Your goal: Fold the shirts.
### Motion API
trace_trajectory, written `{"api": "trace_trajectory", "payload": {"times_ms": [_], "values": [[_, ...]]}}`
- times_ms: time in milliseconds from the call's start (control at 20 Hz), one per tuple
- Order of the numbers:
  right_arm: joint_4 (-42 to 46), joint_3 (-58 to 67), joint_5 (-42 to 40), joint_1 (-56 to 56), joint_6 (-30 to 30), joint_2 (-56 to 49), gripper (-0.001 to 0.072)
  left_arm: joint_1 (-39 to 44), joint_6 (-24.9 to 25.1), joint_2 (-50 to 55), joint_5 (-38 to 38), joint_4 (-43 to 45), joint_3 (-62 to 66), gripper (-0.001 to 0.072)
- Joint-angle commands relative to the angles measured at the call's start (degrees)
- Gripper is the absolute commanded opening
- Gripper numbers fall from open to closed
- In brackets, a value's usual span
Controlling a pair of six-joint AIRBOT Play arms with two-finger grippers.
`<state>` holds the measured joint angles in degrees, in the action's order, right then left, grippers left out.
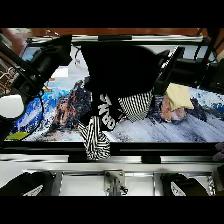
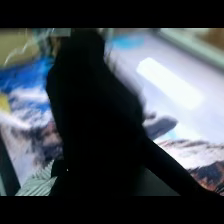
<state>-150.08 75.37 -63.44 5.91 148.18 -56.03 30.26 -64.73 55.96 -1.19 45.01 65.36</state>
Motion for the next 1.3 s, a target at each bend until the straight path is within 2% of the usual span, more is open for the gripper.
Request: {"api": "trace_trajectory", "payload": {"times_ms": [0, 50, 200, 400, 500, 650, 750, 950, 1100, 1250], "values": [[0.90, 0.04, 0.00, -0.13, -0.07, 0.09, 0.0267, -1.18, 8.66, -0.07, 13.84, 0.33, 5.03, 0.0051], [1.53, 0.04, 0.11, -0.13, -0.31, 0.09, 0.0507, -2.16, 9.05, -0.35, 17.09, 1.25, 5.88, 0.0050], [2.89, 0.04, 0.79, -0.15, -1.92, 0.09, 0.0512, -5.57, 9.01, -1.18, 24.72, 5.60, 7.61, 0.0050], [7.17, 0.74, -0.20, -0.15, -9.18, 1.36, 0.0512, -8.26, 8.87, -1.11, 31.87, 9.70, 8.31, 0.0049], [14.93, 2.05, -4.13, -0.13, -15.02, 2.60, 0.0513, -8.55, 8.15, -1.11, 31.71, 11.19, 8.31, 0.0049], [26.23, 2.51, -15.54, -0.13, -26.64, 3.76, 0.0513, -8.57, 8.13, -0.66, 31.95, 12.04, 8.31, 0.0049], [26.34, 2.51, -21.55, -0.11, -30.16, 3.76, 0.0512, -8.31, 8.07, 0.39, 31.98, 12.02, 8.31, 0.0049], [28.63, 2.51, -26.86, -0.13, -31.74, 4.98, 0.0512, -6.91, 7.48, 3.87, 32.11, 12.04, 8.31, 0.0049], [28.68, 2.03, -32.06, -0.09, -35.71, 7.17, 0.0511, -6.91, 7.52, 5.42, 31.82, 12.33, 8.31, 0.0049], [25.66, -6.99, -24.39, -0.09, -37.86, 14.71, 0.0510, -7.08, 7.52, 5.62, 31.67, 13.57, 8.31, 0.0049]]}}
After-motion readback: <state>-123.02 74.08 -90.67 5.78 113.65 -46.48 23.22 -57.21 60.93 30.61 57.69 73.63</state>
